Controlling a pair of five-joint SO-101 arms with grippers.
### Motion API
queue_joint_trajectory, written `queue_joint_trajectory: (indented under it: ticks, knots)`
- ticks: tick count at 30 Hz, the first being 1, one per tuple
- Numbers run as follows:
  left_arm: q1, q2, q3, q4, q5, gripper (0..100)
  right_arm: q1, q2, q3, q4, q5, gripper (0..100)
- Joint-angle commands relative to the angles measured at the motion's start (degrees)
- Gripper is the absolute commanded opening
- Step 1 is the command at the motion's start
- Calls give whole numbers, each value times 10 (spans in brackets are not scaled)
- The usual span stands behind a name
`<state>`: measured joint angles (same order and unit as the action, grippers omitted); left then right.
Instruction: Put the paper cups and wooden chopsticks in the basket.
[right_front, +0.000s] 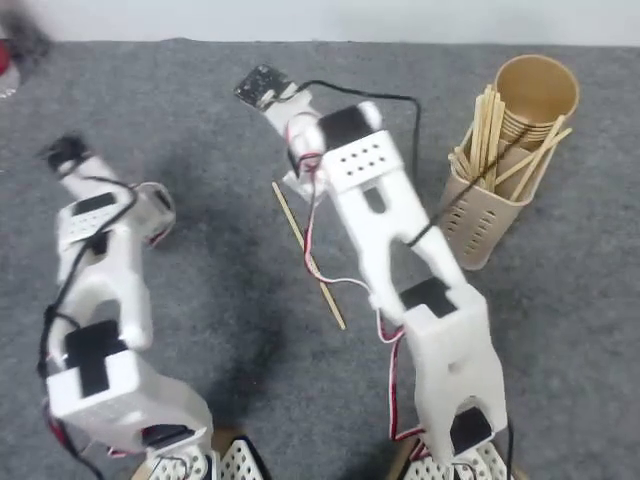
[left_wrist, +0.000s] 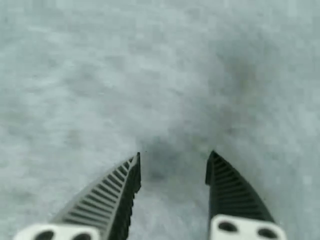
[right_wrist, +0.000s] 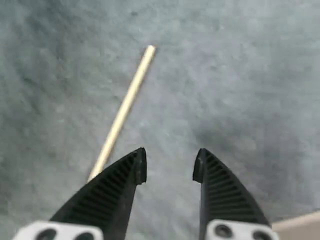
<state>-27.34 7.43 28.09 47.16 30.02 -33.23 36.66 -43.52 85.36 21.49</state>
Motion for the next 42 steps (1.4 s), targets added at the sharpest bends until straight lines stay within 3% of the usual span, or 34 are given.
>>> queue_joint_trajectory:
  ticks: [1,13,18,25,29,37,42]
  knots:
    - [-44,-33,-2,-11,40,209,-33,15,-4,-13,-31,151]
    - [-30,-28,1,-31,39,209,-77,130,-4,-38,-33,147]
    - [-30,-27,1,-32,39,209,-69,143,-4,-36,-25,0]
    - [-30,-26,0,-32,38,209,-46,141,-4,-4,44,8]
    - [-24,-26,1,-33,38,209,-26,105,-62,50,59,8]
    - [-24,-26,2,-39,38,209,4,-33,-336,178,62,8]
    - [-24,-26,3,-38,37,209,15,-160,-324,178,54,8]
